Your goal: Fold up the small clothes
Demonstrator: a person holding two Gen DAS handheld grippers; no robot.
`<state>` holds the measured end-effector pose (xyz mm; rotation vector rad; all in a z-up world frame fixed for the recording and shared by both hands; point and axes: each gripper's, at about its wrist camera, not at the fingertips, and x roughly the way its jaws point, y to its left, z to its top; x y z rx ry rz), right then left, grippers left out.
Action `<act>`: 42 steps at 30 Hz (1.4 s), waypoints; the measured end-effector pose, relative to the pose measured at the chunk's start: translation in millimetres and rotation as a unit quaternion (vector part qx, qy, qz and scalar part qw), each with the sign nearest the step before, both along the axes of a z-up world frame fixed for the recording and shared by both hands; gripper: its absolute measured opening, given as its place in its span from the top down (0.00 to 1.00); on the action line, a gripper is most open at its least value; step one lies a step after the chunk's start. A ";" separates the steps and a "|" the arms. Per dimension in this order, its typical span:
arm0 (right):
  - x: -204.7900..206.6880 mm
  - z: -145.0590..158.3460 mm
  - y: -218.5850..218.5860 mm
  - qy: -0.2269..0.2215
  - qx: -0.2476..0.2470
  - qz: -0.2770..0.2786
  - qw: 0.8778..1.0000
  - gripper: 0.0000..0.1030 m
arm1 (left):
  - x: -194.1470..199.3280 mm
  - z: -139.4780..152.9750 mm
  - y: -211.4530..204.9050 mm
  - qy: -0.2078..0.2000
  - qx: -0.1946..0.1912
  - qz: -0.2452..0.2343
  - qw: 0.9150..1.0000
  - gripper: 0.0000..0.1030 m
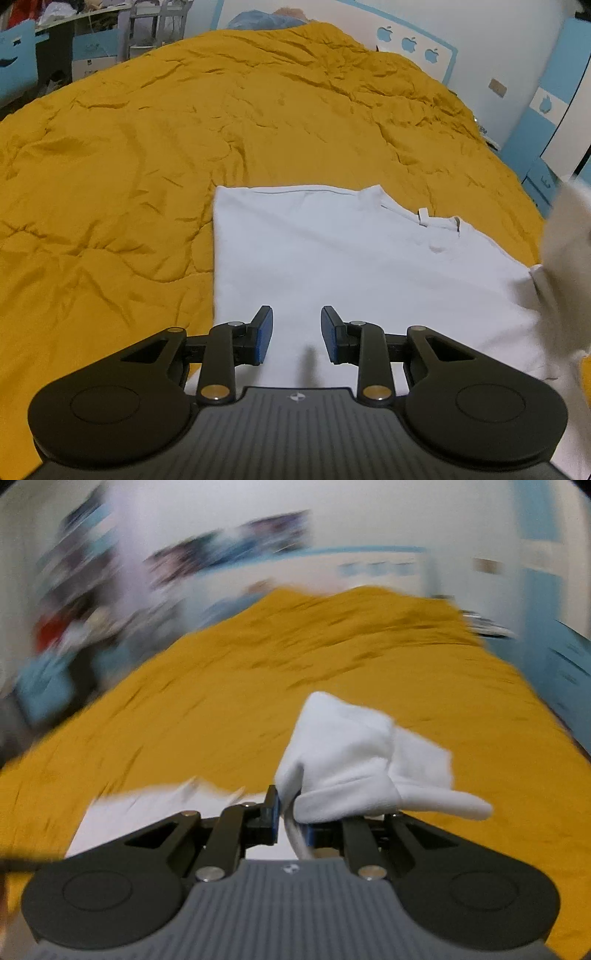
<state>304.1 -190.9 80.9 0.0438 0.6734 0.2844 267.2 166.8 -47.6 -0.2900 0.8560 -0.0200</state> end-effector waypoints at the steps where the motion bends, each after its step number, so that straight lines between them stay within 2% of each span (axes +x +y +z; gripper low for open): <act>1: -4.9 -10.9 24.3 0.013 -0.007 0.027 1.000 0.92 | -1.6 0.1 1.4 0.000 -0.002 0.000 1.000 0.65; 4: -15.3 -52.1 75.4 0.065 -0.018 0.077 0.995 0.92 | -6.0 -0.7 5.3 0.003 -0.002 0.000 1.000 0.65; 9: -27.5 -109.4 112.6 0.139 -0.030 0.100 0.985 0.91 | -10.3 -2.9 12.3 0.007 -0.037 -0.008 0.999 0.65; 10: -31.2 -116.0 113.8 0.148 -0.030 0.097 0.984 0.88 | -10.4 -2.7 13.1 0.006 -0.052 -0.012 0.999 0.65; 11: -31.9 -123.0 112.5 0.160 -0.030 0.097 0.982 0.82 | -11.0 -2.8 13.4 0.005 -0.066 -0.015 0.998 0.62; 12: -31.9 -127.0 115.7 0.170 -0.029 0.101 0.980 0.80 | -10.5 -2.4 13.7 0.004 -0.083 -0.019 0.996 0.58; 14: -39.7 -130.0 116.1 0.173 -0.019 0.104 0.979 0.69 | -8.2 -1.3 13.2 -0.001 -0.127 -0.033 0.991 0.55; 17: -48.0 -118.7 101.8 0.175 0.028 0.100 0.979 0.54 | -0.8 -2.6 6.6 0.000 -0.187 -0.056 0.981 0.50; 23: -64.2 -87.2 64.5 0.149 0.072 0.062 0.984 0.47 | 29.5 -17.4 -32.2 0.035 -0.243 -0.092 0.965 0.46; 25: -67.3 -86.5 51.1 0.152 0.082 0.044 0.984 0.47 | 35.9 -18.5 -48.2 0.039 -0.243 -0.101 0.964 0.46; 28: -67.8 -93.8 30.5 0.164 0.106 0.008 0.981 0.47 | 38.8 -11.7 -65.8 0.025 -0.218 -0.107 0.970 0.46; 30: -65.6 -104.2 12.8 0.178 0.160 -0.026 0.971 0.47 | 35.2 -6.1 -71.5 0.016 -0.192 -0.107 0.975 0.46; 32: -60.1 -118.5 -2.0 0.192 0.240 -0.062 0.950 0.47 | 32.1 0.2 -70.7 0.008 -0.166 -0.103 0.981 0.46; 34: -54.0 -134.0 -10.3 0.210 0.306 -0.095 0.924 0.48 | 29.0 4.2 -64.3 0.005 -0.155 -0.096 0.983 0.46; 35: -50.5 -139.8 -10.5 0.216 0.323 -0.108 0.915 0.62 | 27.1 6.4 -60.1 0.003 -0.153 -0.093 0.984 0.46; 36: -48.2 -142.8 -8.8 0.220 0.330 -0.114 0.911 0.75 | 24.9 8.8 -55.9 0.000 -0.153 -0.090 0.984 0.46; 37: -45.4 -143.4 -4.2 0.223 0.330 -0.115 0.910 0.92 | 22.5 11.3 -52.2 -0.003 -0.153 -0.088 0.984 0.46; 39: -44.7 -134.4 11.1 0.208 0.323 -0.098 0.918 0.95 | 17.0 17.7 -42.7 -0.013 -0.154 -0.081 0.985 0.46; 42: -46.9 -110.0 49.1 0.172 0.302 -0.034 0.937 0.96 | 12.0 22.7 -24.2 -0.019 -0.167 -0.063 0.984 0.46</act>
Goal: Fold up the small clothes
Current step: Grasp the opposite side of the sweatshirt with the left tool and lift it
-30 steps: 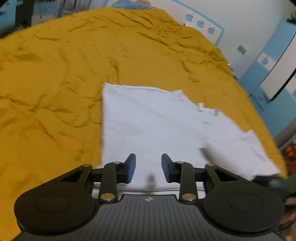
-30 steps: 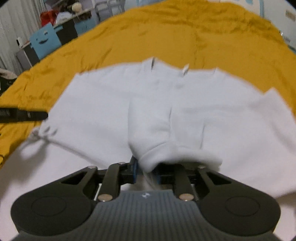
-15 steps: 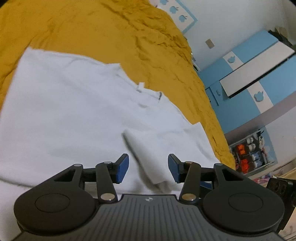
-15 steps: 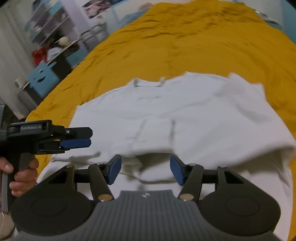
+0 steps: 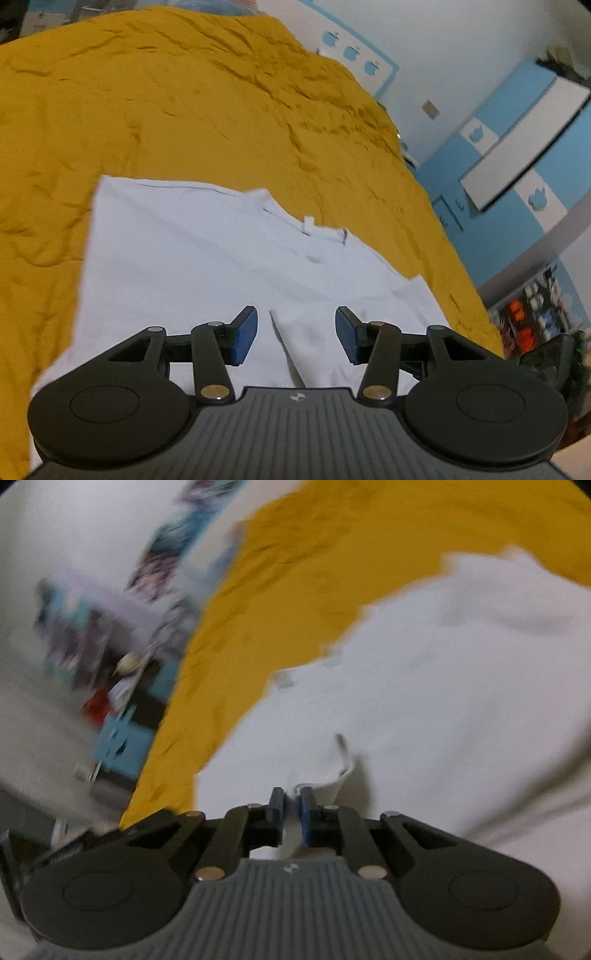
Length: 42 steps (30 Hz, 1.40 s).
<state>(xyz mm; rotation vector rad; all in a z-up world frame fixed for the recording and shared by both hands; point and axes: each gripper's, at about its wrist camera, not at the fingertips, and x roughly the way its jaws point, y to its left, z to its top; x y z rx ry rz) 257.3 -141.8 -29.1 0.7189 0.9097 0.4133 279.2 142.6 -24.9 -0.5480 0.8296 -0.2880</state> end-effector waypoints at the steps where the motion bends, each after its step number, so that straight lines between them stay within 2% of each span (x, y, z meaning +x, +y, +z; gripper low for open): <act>1: -0.2 7.4 15.9 -0.016 -0.007 0.022 1.000 0.96 | -0.9 -1.4 7.4 0.005 -0.010 0.004 1.000 0.46; 3: -1.2 17.8 48.9 -0.037 -0.021 0.070 0.997 0.96 | -1.6 -7.2 20.2 0.023 -0.031 0.009 0.999 0.44; 4: -1.8 19.4 62.4 -0.041 -0.029 0.088 0.995 0.91 | -0.6 -10.0 24.0 0.032 -0.039 0.009 0.999 0.41; 6: -6.1 21.5 82.4 -0.045 -0.041 0.118 0.991 0.87 | -0.7 -17.5 32.0 0.047 -0.056 0.007 0.997 0.29; 7: -9.6 23.0 88.3 -0.048 -0.044 0.127 0.990 0.77 | -0.9 -21.9 35.1 0.052 -0.066 0.007 0.996 0.28; 8: -11.0 23.8 91.1 -0.051 -0.050 0.128 0.989 0.71 | 0.6 -26.1 35.5 0.056 -0.072 0.005 0.996 0.26; 9: -14.5 25.6 92.1 -0.057 -0.063 0.126 0.988 0.70 | 2.6 -31.3 36.2 0.062 -0.079 0.003 0.995 0.26; 13: -29.9 36.4 70.3 -0.065 -0.094 0.102 0.988 0.69 | 12.6 -52.4 35.0 0.087 -0.089 0.007 0.992 0.26; 16: -38.1 41.3 40.4 -0.073 -0.133 0.068 0.986 0.69 | 13.9 -63.9 32.8 0.104 -0.064 0.032 0.992 0.26; 19: -55.5 42.4 -4.4 -0.072 -0.162 0.025 0.984 0.68 | 17.1 -69.7 28.0 0.110 -0.050 0.036 0.992 0.28; 20: -61.1 42.3 -17.4 -0.069 -0.172 0.013 0.983 0.68 | 19.0 -70.4 24.9 0.113 -0.042 0.034 0.992 0.31; 22: -69.8 39.2 -43.9 -0.063 -0.194 -0.008 0.979 0.68 | 23.1 -66.9 14.2 0.104 -0.017 0.023 0.994 0.53; 23: -75.1 38.4 -54.5 -0.060 -0.206 -0.015 0.977 0.68 | 24.5 -64.6 9.1 0.100 -0.005 0.017 0.995 0.77; 24: -80.8 38.0 -64.1 -0.059 -0.220 -0.022 0.973 0.68 | 25.9 -61.7 4.9 0.097 0.003 0.012 0.995 0.94; 26: -89.1 36.2 -78.7 -0.061 -0.252 -0.031 0.965 0.68 | 26.5 -48.1 0.0 0.070 0.004 0.007 0.997 0.94; 28: -95.0 33.7 -90.9 -0.062 -0.272 -0.033 0.960 0.68 | 31.3 -22.4 -5.5 0.035 0.003 -0.002 0.999 0.95; 33: -82.8 24.4 -82.0 -0.079 -0.267 -0.013 0.960 0.74 | 56.5 60.6 -31.4 -0.037 0.021 -0.045 0.998 0.96; 36: -66.8 19.2 -61.5 -0.109 -0.253 0.014 0.961 0.74 | 68.2 114.4 -54.4 -0.085 0.050 -0.071 0.993 0.96; 38: -50.8 12.2 -49.6 -0.108 -0.247 0.023 0.963 0.74 | 71.9 142.6 -68.6 -0.115 0.069 -0.081 0.988 0.96; 40: -33.2 2.5 -42.1 -0.101 -0.269 0.018 0.958 0.75 | 68.3 163.5 -75.8 -0.142 0.094 -0.084 0.982 0.96; 42: -20.0 -4.3 -45.9 -0.094 -0.309 -0.013 0.946 0.75 | 62.4 174.1 -74.4 -0.158 0.138 -0.078 0.975 0.96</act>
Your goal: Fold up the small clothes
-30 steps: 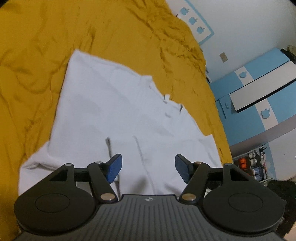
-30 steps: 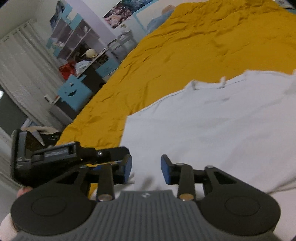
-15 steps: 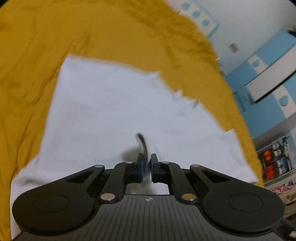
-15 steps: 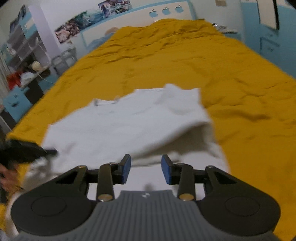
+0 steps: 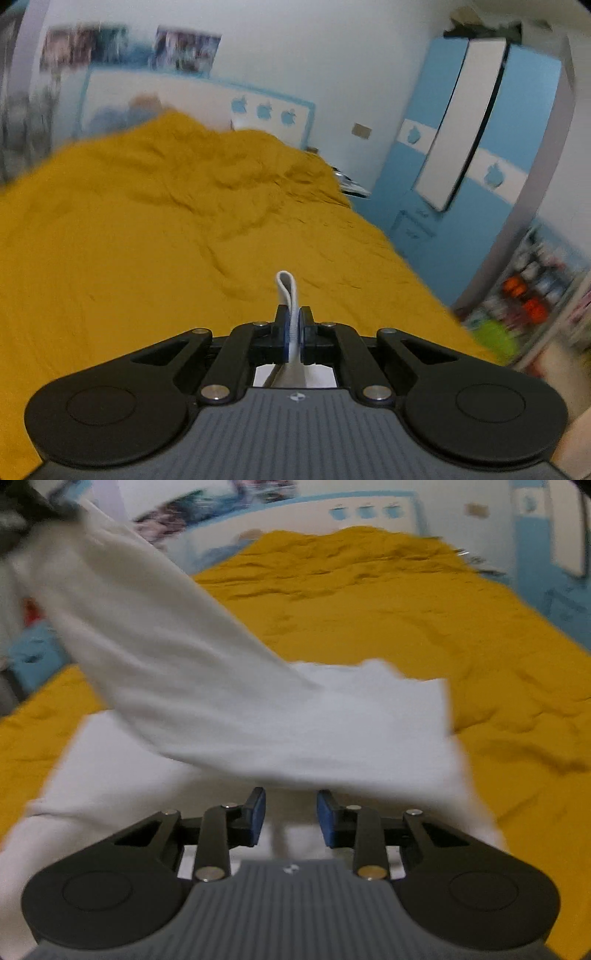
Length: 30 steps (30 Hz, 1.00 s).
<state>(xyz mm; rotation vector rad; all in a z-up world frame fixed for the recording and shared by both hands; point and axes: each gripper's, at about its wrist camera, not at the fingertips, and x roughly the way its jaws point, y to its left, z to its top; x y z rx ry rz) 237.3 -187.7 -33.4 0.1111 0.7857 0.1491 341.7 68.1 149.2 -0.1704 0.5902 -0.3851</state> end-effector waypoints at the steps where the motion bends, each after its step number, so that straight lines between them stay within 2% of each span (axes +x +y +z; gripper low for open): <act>1: 2.4 -2.5 -7.9 -0.001 -0.010 -0.021 1.000 0.75 | -1.0 -0.1 4.2 -0.002 0.018 0.009 1.000 0.96; 4: -2.5 -6.7 -41.7 0.006 -0.006 -0.070 0.998 0.75 | 5.8 -26.5 28.6 0.038 0.072 0.050 0.995 0.96; 6: -12.2 -9.8 -58.5 0.014 -0.014 -0.081 0.996 0.75 | 14.4 -59.8 48.1 0.073 0.107 0.085 0.988 0.96; 8: -22.9 -14.9 -69.8 0.024 -0.009 -0.078 0.997 0.82 | 19.8 -101.1 64.3 0.106 0.139 0.108 0.979 0.96; 12: -42.5 -22.3 -72.5 0.038 -0.008 -0.072 0.997 0.85 | 27.4 -171.2 74.9 0.183 0.171 0.110 0.962 0.96; 15: -46.6 -23.4 -76.4 0.050 -0.006 -0.076 0.996 0.89 | 24.6 -205.6 69.6 0.204 0.198 0.110 0.953 0.96; 16: -45.9 -23.8 -78.2 0.055 -0.008 -0.078 0.995 0.93 | 23.3 -214.6 68.5 0.208 0.203 0.111 0.950 0.96; 17: -55.1 -21.2 -76.1 0.059 -0.012 -0.081 0.995 0.99 | 22.7 -220.4 70.8 0.212 0.206 0.112 0.949 0.96; 19: -62.8 -20.6 -79.6 0.069 -0.021 -0.083 0.994 1.00 | 22.5 -232.3 74.9 0.210 0.217 0.109 0.947 0.95; 21: -63.5 -19.6 -80.8 0.077 -0.025 -0.087 0.993 1.00 | 21.3 -234.4 74.2 0.206 0.231 0.108 0.945 0.88; 23: -66.4 -16.1 -80.1 0.081 -0.031 -0.086 0.993 1.00 | 17.8 -226.0 74.8 0.205 0.250 0.104 0.941 0.83; 26: -74.9 -4.7 -76.7 0.089 -0.042 -0.077 0.992 1.00 | 15.4 -215.5 88.2 0.209 0.262 0.096 0.937 0.82; 30: -87.6 15.9 -74.7 0.082 -0.054 -0.053 0.994 0.98 | -0.5 -192.9 106.3 0.193 0.274 0.076 0.939 0.82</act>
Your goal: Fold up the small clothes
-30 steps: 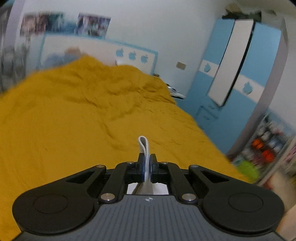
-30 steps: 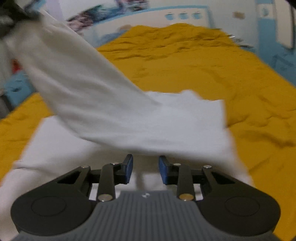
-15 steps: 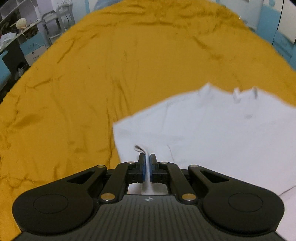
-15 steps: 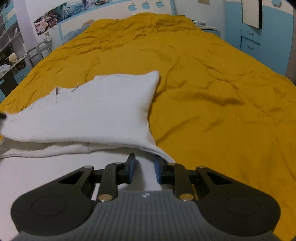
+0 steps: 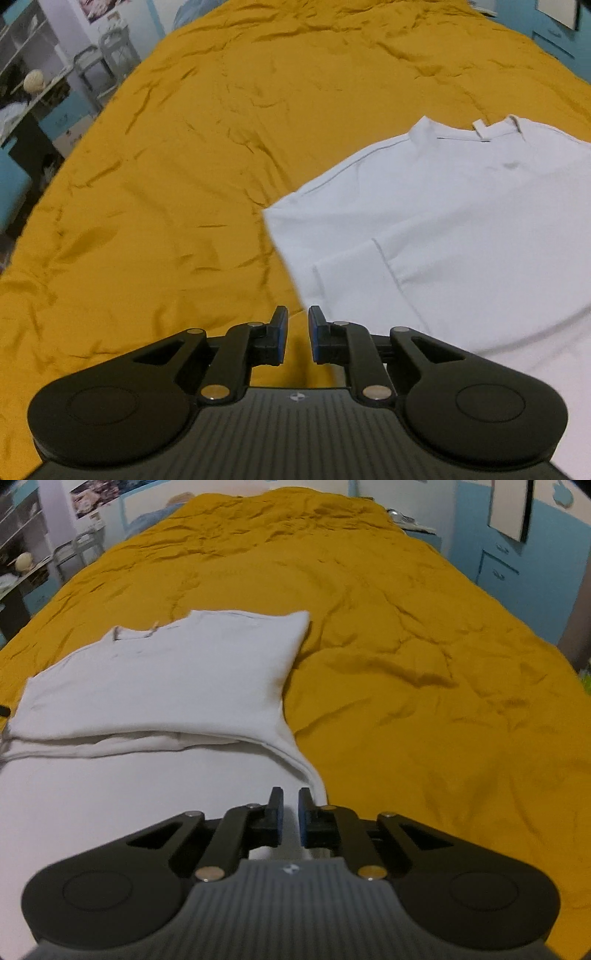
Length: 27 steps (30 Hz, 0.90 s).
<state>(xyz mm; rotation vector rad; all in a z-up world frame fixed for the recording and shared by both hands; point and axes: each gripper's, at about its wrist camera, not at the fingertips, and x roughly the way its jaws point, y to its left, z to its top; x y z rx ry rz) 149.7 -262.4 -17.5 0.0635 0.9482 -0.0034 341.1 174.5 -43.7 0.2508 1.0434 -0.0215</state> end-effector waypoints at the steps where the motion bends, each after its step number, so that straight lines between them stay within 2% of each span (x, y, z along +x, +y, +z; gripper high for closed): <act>1: -2.8 5.3 0.0 -0.001 -0.002 0.006 1.000 0.97 | -5.9 7.1 4.0 -0.004 -0.002 -0.005 1.000 0.82; 4: -12.0 25.7 -0.7 -0.003 -0.012 0.033 0.999 0.86 | -26.6 32.3 14.6 -0.010 -0.023 -0.028 0.999 0.81; 7: -23.9 47.6 -0.3 -0.007 -0.028 0.065 0.997 0.83 | -52.1 55.6 19.5 -0.017 -0.043 -0.057 0.997 0.77; 11: -47.1 75.2 3.9 -0.014 -0.044 0.109 0.993 0.76 | -92.5 77.8 18.9 -0.023 -0.069 -0.107 0.992 0.72; 14: -70.9 89.9 13.2 -0.017 -0.064 0.151 0.986 0.72 | -126.1 85.4 7.7 -0.022 -0.069 -0.156 0.985 0.67; 20: -126.9 94.3 48.0 -0.010 -0.117 0.242 0.963 0.66 | -192.5 82.4 -17.9 -0.007 -0.053 -0.254 0.966 0.63; 23: -156.0 86.6 65.5 0.004 -0.128 0.294 0.947 0.62 | -228.3 70.0 -23.5 0.010 -0.044 -0.292 0.955 0.56; 25: -176.4 77.4 74.3 0.017 -0.140 0.324 0.935 0.60 | -252.8 57.3 -25.8 0.024 -0.032 -0.329 0.944 0.50; 27: -194.1 67.0 80.4 0.035 -0.151 0.349 0.924 0.59 | -275.7 43.2 -26.5 0.041 -0.016 -0.356 0.933 0.40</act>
